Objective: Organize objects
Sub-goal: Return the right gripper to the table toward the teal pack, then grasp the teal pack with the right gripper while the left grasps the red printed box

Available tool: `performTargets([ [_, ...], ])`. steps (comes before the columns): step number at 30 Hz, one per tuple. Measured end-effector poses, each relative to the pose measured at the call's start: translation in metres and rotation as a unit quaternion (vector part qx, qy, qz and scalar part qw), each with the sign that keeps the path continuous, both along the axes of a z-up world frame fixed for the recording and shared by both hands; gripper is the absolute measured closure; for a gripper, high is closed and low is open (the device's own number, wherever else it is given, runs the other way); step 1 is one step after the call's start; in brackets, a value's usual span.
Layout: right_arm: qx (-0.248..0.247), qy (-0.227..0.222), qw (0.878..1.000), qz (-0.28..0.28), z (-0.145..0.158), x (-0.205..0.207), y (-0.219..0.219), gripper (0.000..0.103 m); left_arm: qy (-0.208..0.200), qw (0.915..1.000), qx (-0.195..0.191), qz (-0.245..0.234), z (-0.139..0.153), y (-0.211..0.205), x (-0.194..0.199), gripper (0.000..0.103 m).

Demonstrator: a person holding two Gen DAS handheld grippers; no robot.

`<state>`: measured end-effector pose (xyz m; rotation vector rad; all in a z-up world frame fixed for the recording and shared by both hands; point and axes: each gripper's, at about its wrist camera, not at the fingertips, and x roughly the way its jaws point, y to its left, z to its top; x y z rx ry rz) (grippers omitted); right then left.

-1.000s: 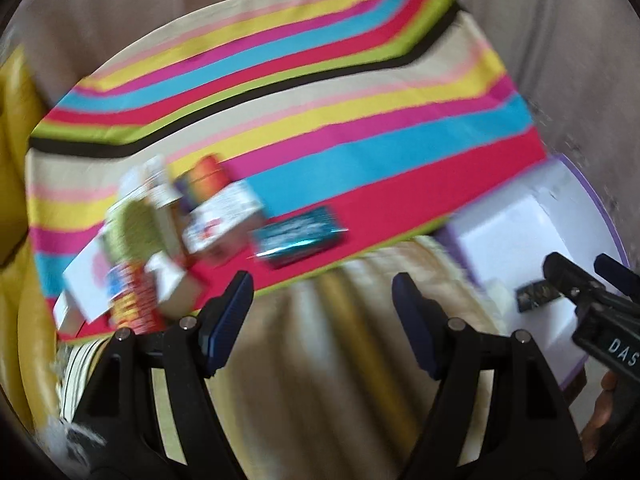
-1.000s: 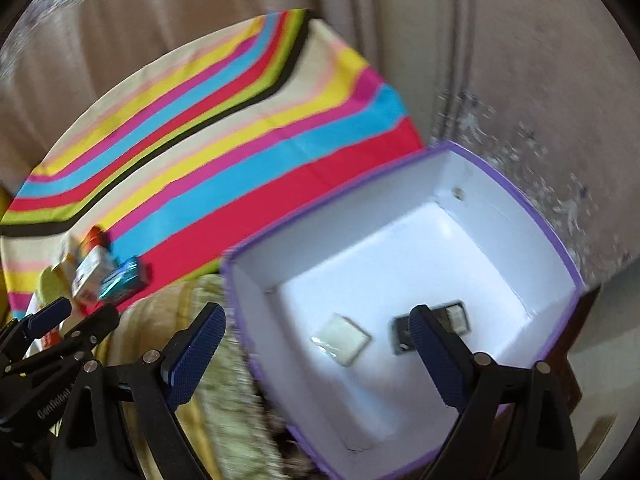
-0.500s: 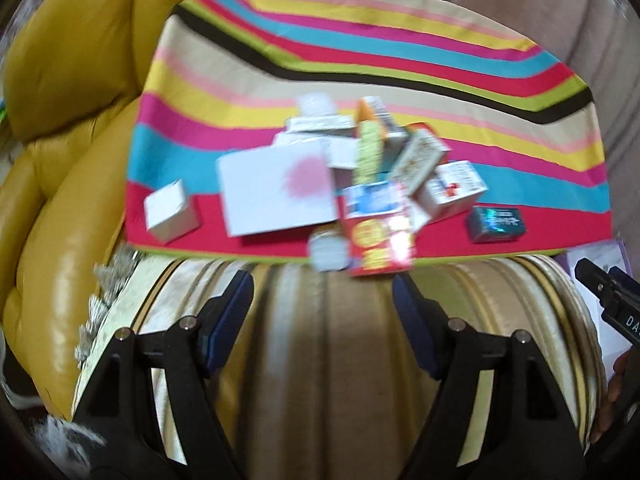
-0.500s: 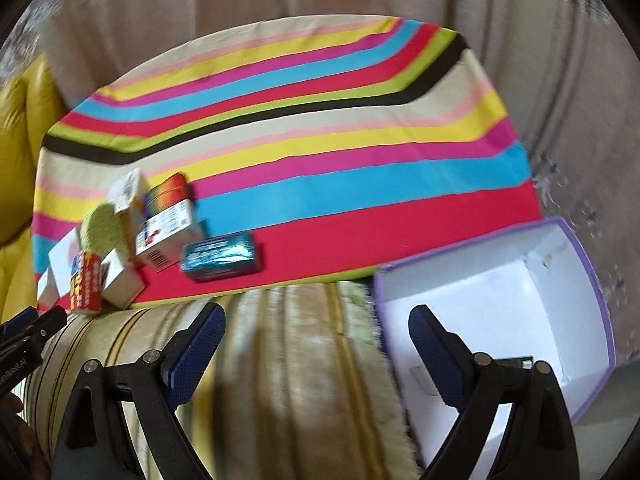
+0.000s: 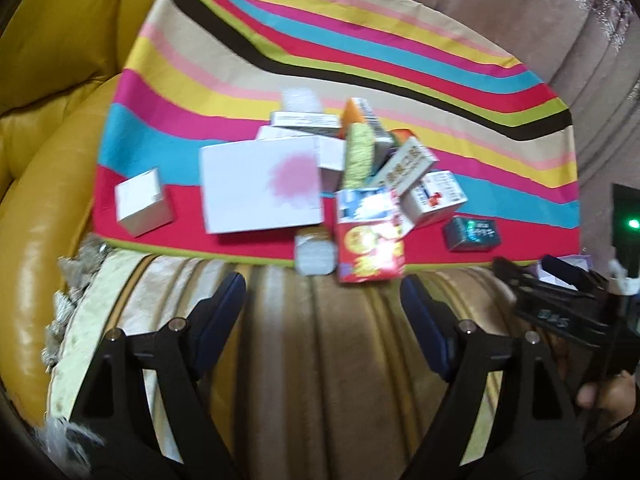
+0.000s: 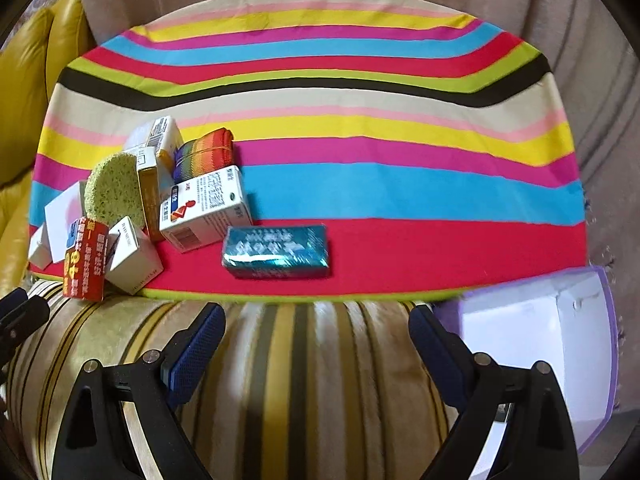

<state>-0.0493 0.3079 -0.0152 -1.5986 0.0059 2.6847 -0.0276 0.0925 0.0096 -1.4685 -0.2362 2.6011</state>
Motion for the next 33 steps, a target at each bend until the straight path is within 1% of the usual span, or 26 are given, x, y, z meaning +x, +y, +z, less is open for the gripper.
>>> performTargets([
  [6, 0.017, -0.007, 1.000, 0.023, -0.009, -0.021, -0.016, 0.009, -0.013, 0.9998, 0.006, -0.011, -0.005, 0.017, -0.022, 0.021],
  [12, 0.020, -0.015, 0.999, 0.027, -0.016, -0.033, -0.020, 0.009, -0.032, 0.9992, -0.016, -0.014, -0.015, 0.031, -0.041, 0.021],
  [14, 0.020, -0.017, 0.999, 0.028, -0.018, -0.037, -0.021, 0.009, -0.032, 0.9990, -0.024, -0.019, -0.016, 0.035, -0.044, 0.026],
  [15, 0.020, -0.017, 0.999, 0.028, -0.018, -0.039, -0.022, 0.009, -0.032, 0.9989, -0.027, -0.020, -0.017, 0.036, -0.045, 0.033],
  [16, 0.021, -0.018, 0.999, 0.029, -0.018, -0.040, -0.022, 0.009, -0.032, 0.9989, -0.028, -0.020, -0.017, 0.037, -0.045, 0.035],
  [23, 0.023, -0.027, 0.999, 0.028, -0.025, -0.050, -0.025, 0.009, -0.024, 0.9988, -0.037, -0.018, -0.019, 0.037, -0.042, 0.037],
  [30, 0.032, -0.036, 0.999, 0.025, -0.031, -0.061, -0.029, 0.009, -0.022, 0.9990, -0.036, -0.017, -0.020, 0.038, -0.042, 0.037],
  [32, 0.033, -0.038, 0.998, 0.026, -0.032, -0.063, -0.029, 0.014, -0.022, 0.9990, -0.036, -0.017, -0.019, 0.039, -0.042, 0.037],
  [33, 0.036, -0.040, 0.998, 0.025, -0.033, -0.063, -0.030, 0.027, -0.021, 0.9989, -0.037, -0.017, -0.019, 0.039, -0.042, 0.037],
])
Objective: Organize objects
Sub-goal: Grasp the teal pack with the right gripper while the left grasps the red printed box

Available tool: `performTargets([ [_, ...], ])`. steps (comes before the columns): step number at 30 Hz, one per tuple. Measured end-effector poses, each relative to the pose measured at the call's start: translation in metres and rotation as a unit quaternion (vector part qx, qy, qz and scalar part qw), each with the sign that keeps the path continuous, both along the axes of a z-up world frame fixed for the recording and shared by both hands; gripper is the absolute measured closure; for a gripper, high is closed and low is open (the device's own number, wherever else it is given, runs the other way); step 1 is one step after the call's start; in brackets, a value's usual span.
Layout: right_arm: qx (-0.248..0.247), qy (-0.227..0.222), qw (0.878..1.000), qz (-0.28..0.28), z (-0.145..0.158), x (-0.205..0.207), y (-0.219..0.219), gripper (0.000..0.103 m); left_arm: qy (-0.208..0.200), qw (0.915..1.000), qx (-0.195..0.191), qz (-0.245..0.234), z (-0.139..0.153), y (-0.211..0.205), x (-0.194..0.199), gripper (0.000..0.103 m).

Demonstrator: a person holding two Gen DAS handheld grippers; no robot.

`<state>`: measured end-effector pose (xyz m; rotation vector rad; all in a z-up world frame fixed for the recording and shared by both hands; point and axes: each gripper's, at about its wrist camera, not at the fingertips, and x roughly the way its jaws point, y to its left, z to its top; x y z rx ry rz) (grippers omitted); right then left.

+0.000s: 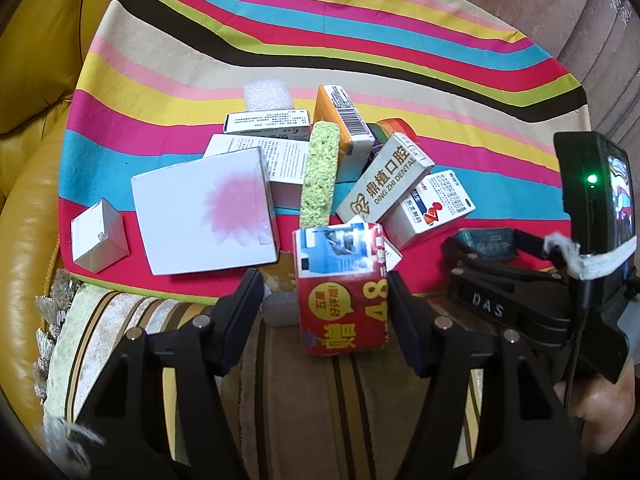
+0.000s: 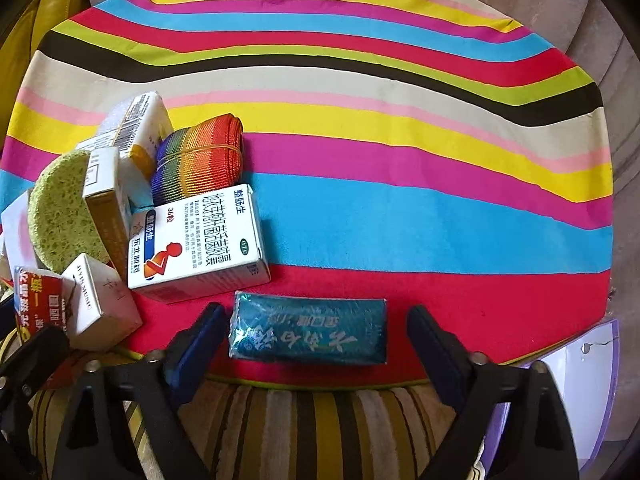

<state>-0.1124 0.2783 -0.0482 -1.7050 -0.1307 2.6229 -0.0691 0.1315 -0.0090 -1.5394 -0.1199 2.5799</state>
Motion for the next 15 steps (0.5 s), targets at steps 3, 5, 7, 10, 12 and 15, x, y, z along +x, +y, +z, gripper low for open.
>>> performTargets([
  [3, 0.002, 0.000, 1.000, -0.002, 0.001, 0.003, 0.001, 0.029, 0.001, 1.0000, -0.002, 0.000, 0.000, 0.001, 0.000, 0.038],
  [5, 0.003, 0.007, 1.000, -0.001, 0.004, 0.007, 0.000, 0.029, 0.002, 1.0000, -0.004, 0.000, 0.000, 0.001, 0.000, 0.038],
  [7, 0.004, 0.016, 1.000, -0.003, 0.007, 0.011, 0.000, 0.029, 0.006, 0.9999, -0.011, 0.002, 0.002, 0.002, 0.001, 0.047],
  [10, -0.006, 0.028, 1.000, -0.007, 0.015, 0.019, 0.003, 0.029, 0.013, 0.9997, -0.021, 0.003, 0.005, 0.006, 0.004, 0.053],
  [12, -0.013, 0.033, 0.999, -0.009, 0.019, 0.025, 0.005, 0.029, 0.013, 0.9997, -0.023, 0.000, 0.005, 0.008, 0.004, 0.055],
  [15, -0.023, 0.038, 0.999, -0.011, 0.024, 0.035, 0.009, 0.029, 0.016, 0.9995, -0.026, 0.000, 0.007, 0.009, 0.006, 0.056],
])
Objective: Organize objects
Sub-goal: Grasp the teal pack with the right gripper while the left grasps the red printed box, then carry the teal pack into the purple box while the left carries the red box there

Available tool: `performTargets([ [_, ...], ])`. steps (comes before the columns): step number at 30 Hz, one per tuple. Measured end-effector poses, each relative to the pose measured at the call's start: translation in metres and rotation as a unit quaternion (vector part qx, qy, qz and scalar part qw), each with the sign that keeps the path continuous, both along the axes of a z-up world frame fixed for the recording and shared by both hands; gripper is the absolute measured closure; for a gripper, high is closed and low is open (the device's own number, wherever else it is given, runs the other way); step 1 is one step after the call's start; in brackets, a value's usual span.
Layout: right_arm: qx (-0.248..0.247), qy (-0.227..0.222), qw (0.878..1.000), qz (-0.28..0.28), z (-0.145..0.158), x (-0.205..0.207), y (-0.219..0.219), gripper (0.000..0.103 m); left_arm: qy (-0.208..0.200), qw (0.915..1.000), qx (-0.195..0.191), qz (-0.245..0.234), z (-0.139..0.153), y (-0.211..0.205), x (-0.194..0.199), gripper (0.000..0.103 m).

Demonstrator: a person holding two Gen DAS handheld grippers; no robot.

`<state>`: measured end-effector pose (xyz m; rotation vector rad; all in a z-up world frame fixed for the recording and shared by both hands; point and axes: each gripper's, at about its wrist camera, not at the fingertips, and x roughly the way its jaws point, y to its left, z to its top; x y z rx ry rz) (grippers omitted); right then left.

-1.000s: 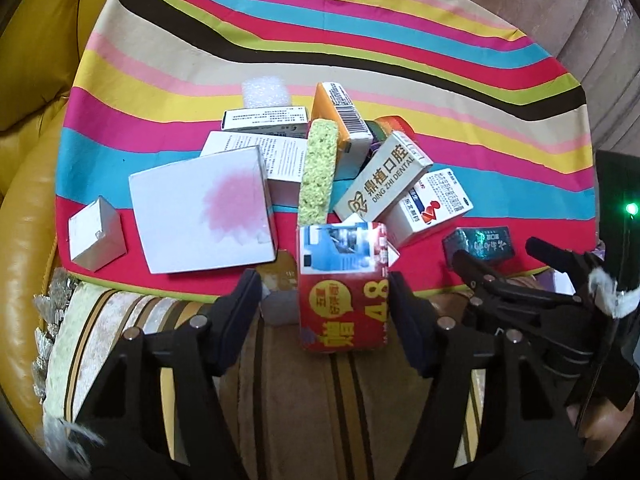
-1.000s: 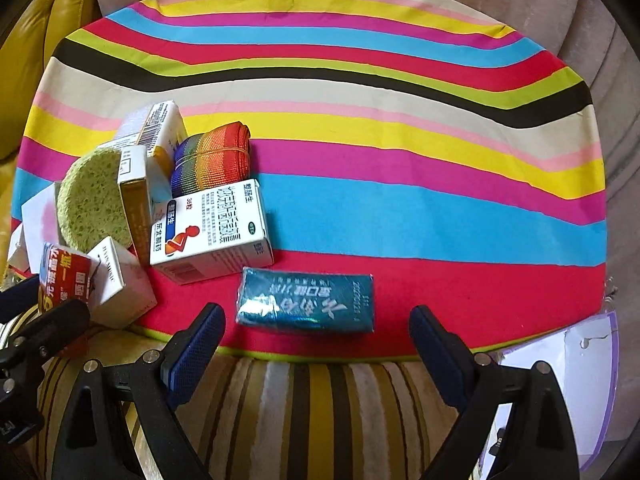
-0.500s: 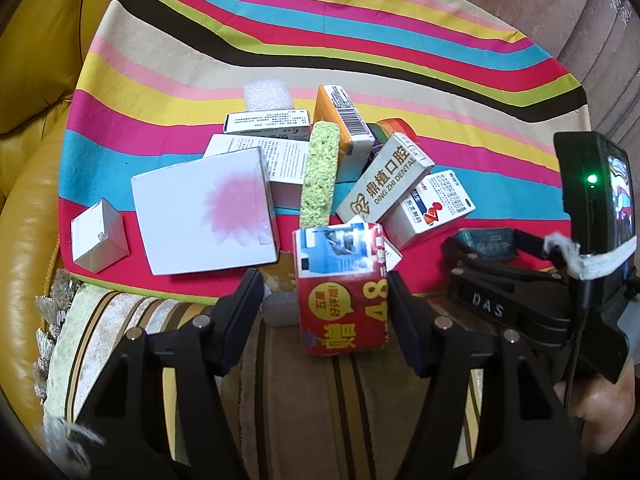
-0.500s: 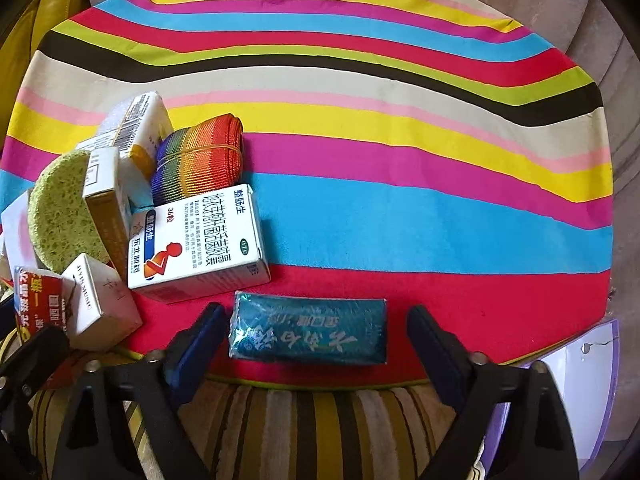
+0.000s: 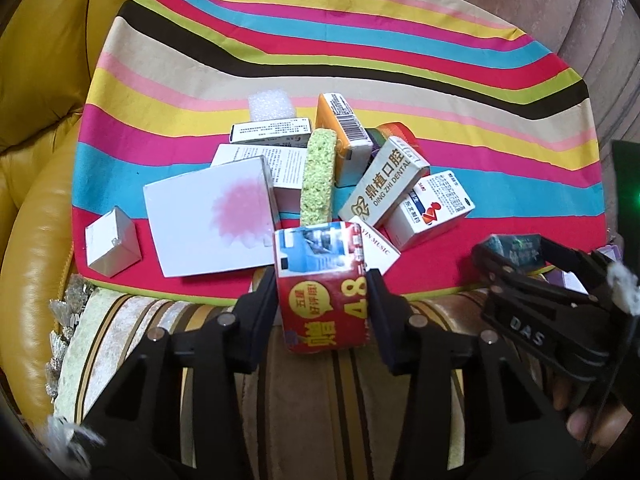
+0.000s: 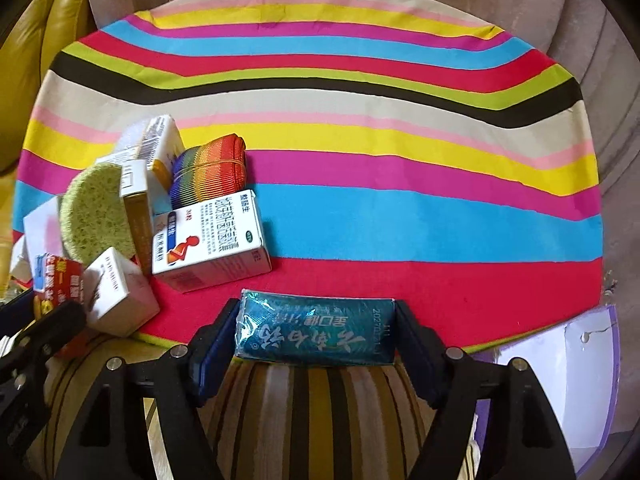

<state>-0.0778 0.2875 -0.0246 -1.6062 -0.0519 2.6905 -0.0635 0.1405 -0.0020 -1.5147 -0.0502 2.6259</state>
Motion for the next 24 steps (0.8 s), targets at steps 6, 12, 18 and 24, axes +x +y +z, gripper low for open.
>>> performTargets([
  [6, -0.014, 0.015, 1.000, -0.002, 0.011, 0.016, 0.004, 0.029, 0.009, 0.9989, 0.045, -0.008, 0.005, -0.008, 0.007, 0.056],
  [12, -0.022, 0.035, 0.999, -0.006, 0.020, 0.036, 0.011, 0.029, 0.016, 0.9938, 0.107, -0.027, 0.012, -0.010, 0.017, 0.056],
  [18, -0.036, 0.050, 0.998, -0.013, 0.029, 0.050, 0.024, 0.029, 0.018, 0.9932, 0.106, -0.044, 0.019, 0.002, 0.024, 0.056],
  [24, -0.035, 0.061, 0.997, -0.032, 0.035, 0.066, 0.040, 0.029, 0.018, 0.9921, 0.101, -0.072, 0.024, 0.025, 0.030, 0.056],
])
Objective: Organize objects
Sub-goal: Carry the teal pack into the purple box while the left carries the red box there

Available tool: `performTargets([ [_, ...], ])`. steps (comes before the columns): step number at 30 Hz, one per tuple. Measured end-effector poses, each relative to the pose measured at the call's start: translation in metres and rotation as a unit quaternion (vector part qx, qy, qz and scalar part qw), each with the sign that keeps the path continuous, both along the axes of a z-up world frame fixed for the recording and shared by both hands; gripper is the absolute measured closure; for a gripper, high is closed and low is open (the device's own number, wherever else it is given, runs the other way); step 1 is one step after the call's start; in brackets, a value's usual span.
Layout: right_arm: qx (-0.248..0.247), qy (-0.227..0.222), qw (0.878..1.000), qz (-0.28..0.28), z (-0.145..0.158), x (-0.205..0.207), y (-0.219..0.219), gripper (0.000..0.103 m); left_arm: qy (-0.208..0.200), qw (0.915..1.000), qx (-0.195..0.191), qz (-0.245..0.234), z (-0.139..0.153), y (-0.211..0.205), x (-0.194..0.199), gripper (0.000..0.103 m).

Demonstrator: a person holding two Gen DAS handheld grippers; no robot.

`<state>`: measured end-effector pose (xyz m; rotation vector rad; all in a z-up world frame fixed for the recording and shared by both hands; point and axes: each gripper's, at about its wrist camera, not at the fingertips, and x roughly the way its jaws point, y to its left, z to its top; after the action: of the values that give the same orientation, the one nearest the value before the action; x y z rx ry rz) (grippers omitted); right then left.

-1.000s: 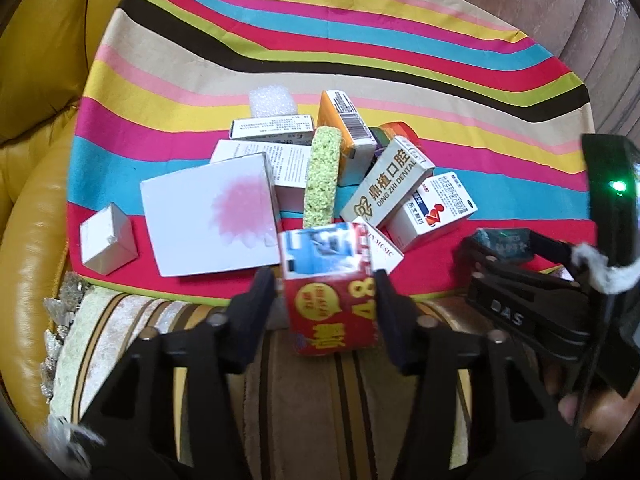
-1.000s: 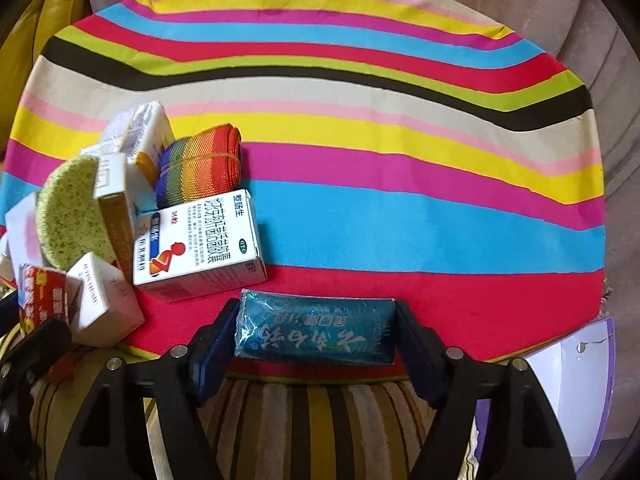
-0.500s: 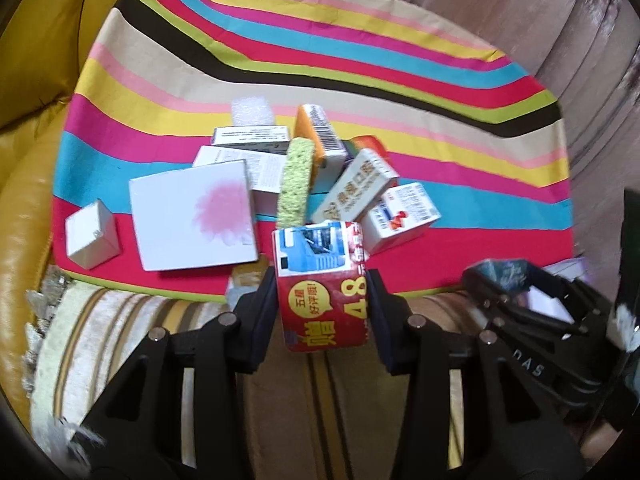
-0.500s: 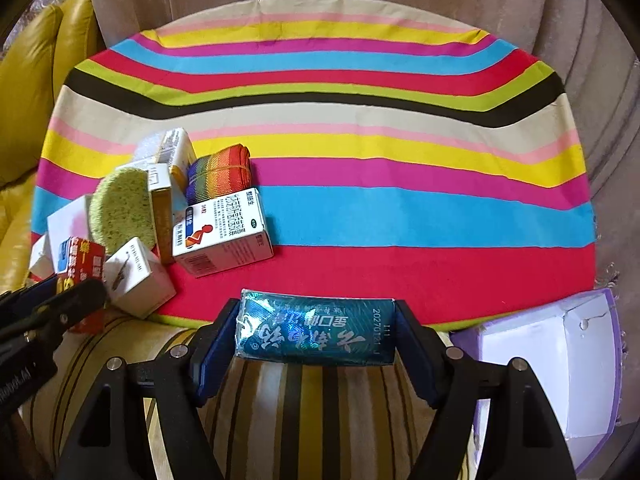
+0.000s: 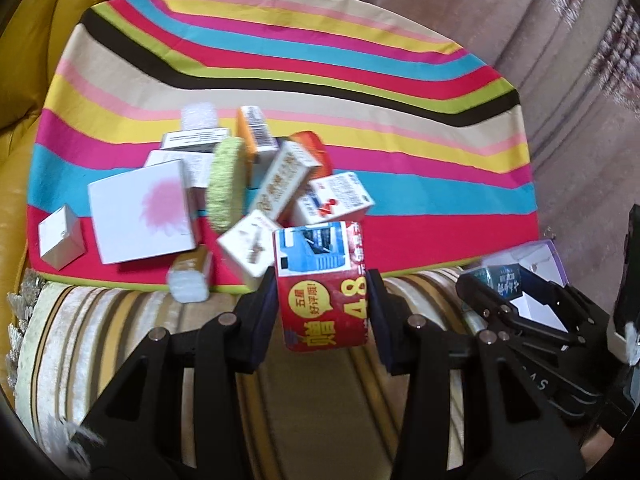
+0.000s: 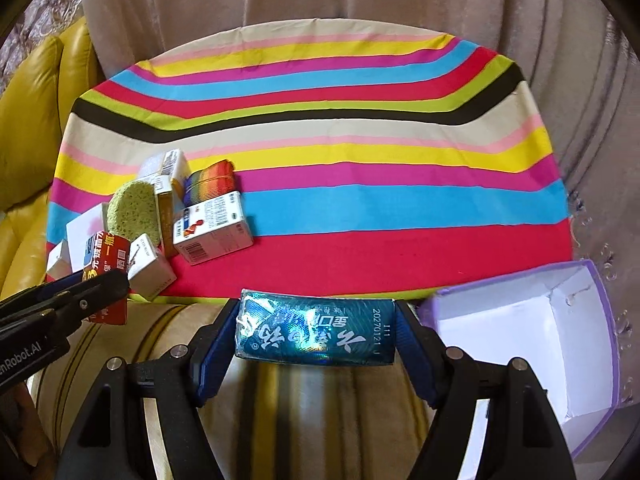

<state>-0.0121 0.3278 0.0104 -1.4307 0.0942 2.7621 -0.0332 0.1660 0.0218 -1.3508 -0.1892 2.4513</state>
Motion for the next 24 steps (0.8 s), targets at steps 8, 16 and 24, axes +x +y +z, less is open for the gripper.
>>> performTargets([
  [8, 0.003, 0.006, 0.999, -0.038, 0.003, 0.017, 0.026, 0.029, 0.001, 0.9989, 0.003, -0.047, 0.002, 0.036, 0.006, 0.056],
  [16, 0.001, 0.006, 0.997, -0.083, 0.003, 0.029, 0.051, 0.029, 0.001, 0.9955, 0.005, -0.094, 0.002, 0.071, 0.011, 0.057],
  [24, -0.002, 0.002, 0.993, -0.117, 0.001, 0.039, 0.072, 0.029, -0.008, 0.9926, 0.016, -0.120, 0.000, 0.096, 0.011, 0.057],
])
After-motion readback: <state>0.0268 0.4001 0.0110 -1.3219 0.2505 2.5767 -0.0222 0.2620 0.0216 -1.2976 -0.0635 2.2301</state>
